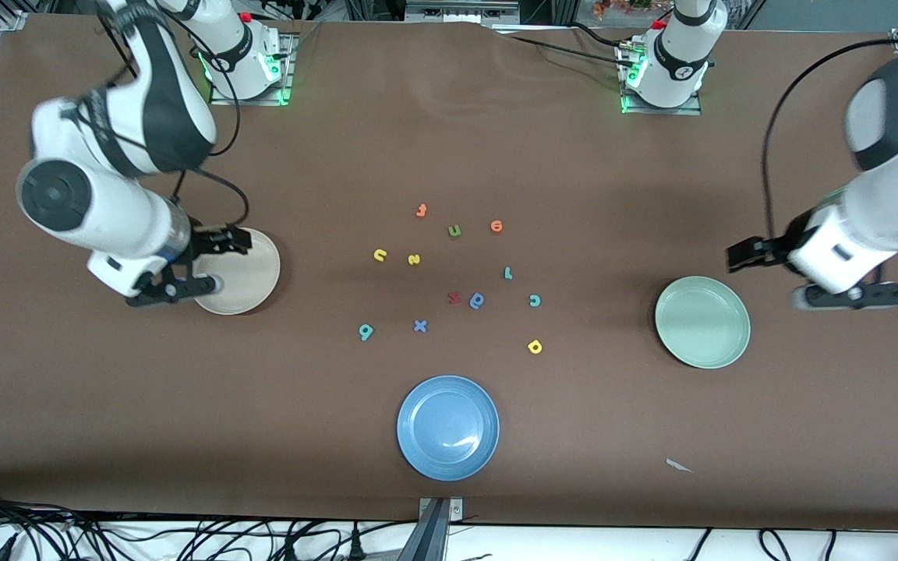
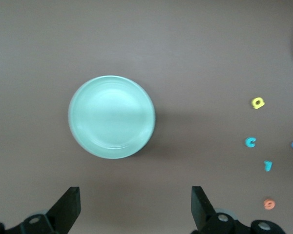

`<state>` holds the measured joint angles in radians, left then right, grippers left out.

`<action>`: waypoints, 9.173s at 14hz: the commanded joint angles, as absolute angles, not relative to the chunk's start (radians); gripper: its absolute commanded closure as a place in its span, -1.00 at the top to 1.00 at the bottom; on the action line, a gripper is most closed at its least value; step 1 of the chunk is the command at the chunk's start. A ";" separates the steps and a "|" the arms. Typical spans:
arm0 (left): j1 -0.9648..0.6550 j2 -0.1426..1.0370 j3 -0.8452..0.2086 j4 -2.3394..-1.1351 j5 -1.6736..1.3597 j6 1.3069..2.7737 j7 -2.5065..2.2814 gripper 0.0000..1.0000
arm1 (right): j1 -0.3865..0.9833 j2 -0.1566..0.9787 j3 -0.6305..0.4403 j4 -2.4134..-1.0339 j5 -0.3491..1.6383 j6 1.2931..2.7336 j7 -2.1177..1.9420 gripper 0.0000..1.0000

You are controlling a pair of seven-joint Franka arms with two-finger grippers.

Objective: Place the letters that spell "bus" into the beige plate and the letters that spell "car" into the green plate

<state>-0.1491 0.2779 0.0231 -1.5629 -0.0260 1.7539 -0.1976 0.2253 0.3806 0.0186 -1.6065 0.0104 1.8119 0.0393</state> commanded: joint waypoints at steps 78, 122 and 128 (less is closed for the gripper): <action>-0.107 0.626 -0.004 -1.611 -0.009 1.976 -0.240 0.98 | 0.561 0.581 0.097 -1.951 0.020 2.523 1.111 -0.68; -0.571 0.640 -0.044 -1.804 -0.055 2.413 -0.864 -0.88 | 0.850 0.669 -0.120 -1.798 0.207 2.550 1.376 0.62; -0.343 0.531 -0.046 -1.732 -0.052 2.083 -0.571 -0.89 | 0.854 0.692 -0.123 -1.799 0.187 2.545 1.371 0.16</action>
